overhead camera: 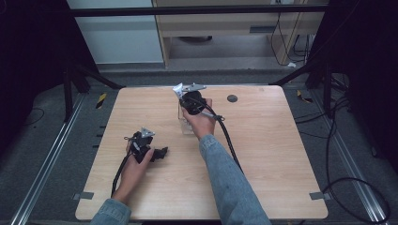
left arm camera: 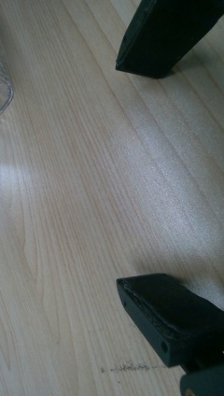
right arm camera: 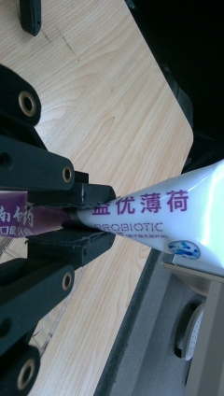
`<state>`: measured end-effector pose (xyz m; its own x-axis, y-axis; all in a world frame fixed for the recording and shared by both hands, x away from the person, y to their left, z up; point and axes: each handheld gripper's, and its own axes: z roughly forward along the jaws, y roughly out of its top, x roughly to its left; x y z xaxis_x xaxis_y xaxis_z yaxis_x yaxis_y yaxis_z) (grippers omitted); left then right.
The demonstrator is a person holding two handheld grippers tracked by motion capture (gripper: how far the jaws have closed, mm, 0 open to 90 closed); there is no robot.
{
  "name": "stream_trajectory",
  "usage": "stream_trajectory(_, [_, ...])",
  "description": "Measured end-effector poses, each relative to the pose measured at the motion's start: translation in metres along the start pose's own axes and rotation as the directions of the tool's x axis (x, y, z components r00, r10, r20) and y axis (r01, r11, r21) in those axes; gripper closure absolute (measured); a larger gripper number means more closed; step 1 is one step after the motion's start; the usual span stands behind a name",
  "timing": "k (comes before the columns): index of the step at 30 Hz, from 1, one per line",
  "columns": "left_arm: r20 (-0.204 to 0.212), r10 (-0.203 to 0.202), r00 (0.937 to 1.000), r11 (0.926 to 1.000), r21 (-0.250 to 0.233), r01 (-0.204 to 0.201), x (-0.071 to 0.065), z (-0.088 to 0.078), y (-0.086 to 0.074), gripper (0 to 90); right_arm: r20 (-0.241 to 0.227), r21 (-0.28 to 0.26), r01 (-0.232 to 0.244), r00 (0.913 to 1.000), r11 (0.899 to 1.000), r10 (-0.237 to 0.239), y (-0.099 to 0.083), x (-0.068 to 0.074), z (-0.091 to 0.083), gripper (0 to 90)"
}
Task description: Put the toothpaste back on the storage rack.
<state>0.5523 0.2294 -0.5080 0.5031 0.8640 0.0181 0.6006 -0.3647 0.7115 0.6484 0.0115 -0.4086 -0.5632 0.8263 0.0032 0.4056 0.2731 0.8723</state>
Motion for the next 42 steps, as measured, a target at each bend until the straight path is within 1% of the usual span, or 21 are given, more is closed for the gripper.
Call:
stream_trajectory(8, [0.0,0.0,1.0,1.0,0.0,0.0,0.0,0.0,0.0,0.0,-0.01,0.0,-0.01,0.9999,1.0,0.01,0.0,0.001,0.0,75.6])
stream_trajectory(14, [0.001,0.001,1.0,1.0,0.0,-0.001,0.0,0.0,0.0,0.0,-0.01,0.001,-0.005,0.9999,1.0,0.005,0.0,0.003,-0.001,73.8])
stream_trajectory(20, [0.001,0.001,1.0,1.0,0.0,-0.001,0.0,0.0,0.0,0.0,-0.017,0.003,-0.009,0.9998,1.0,0.009,-0.001,0.003,-0.002,73.3])
stream_trajectory(24, [0.001,0.001,1.0,1.0,0.0,-0.001,0.0,0.0,0.0,0.0,-0.019,0.004,-0.002,0.9998,1.0,0.002,-0.002,0.004,-0.003,73.3])
stream_trajectory(38, [0.001,0.001,1.0,1.0,0.0,-0.001,0.0,0.0,0.0,0.0,-0.028,0.001,0.0,0.9996,1.0,0.0,-0.004,0.002,-0.012,73.7])
stream_trajectory(42, [0.001,0.001,1.0,1.0,0.0,-0.001,0.0,0.0,0.0,0.0,-0.027,-0.005,0.002,0.9996,1.0,-0.002,-0.003,0.0,-0.018,73.7])
